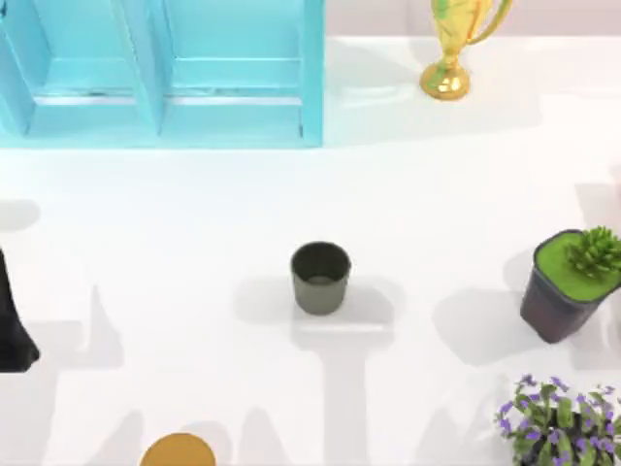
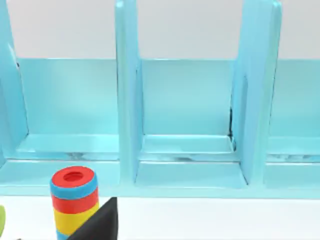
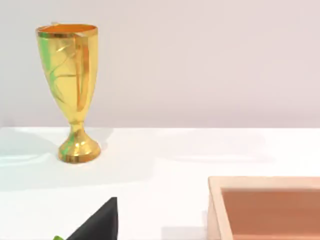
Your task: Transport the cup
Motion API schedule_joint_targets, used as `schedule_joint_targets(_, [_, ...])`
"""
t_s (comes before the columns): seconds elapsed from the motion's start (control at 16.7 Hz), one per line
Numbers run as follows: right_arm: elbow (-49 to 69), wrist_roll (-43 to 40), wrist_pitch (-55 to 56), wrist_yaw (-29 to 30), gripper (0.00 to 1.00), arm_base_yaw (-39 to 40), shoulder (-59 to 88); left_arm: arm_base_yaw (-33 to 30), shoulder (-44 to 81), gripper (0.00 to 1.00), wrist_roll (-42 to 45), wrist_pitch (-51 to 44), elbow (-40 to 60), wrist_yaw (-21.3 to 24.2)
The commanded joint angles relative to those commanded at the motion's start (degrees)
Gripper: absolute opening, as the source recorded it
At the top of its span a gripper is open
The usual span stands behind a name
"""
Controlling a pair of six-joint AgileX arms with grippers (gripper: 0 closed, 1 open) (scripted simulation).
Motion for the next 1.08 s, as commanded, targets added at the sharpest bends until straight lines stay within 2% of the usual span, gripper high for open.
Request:
schedule_joint_targets(0.24, [0.0,0.0,0.0,0.0,1.0,0.0,0.0,-0.5,1.5,1.0,-0.5,-1.0,1.6,0.0])
schedule_joint_targets(0.48, [0.0,0.0,0.0,0.0,1.0,0.0,0.0,-3.4,11.0,1.0,-3.4,-7.2,11.0,-0.1])
schedule_joint_targets(0.72, [0.0,0.0,0.0,0.0,1.0,0.0,0.0,-8.5,27.3,1.0,-8.4,-17.8,27.1,-0.2])
schedule_joint_targets(1.08, [0.0,0.0,0.0,0.0,1.0,0.0,0.0,-18.6,59.2,1.0,-18.5,-38.8,58.3,-0.2])
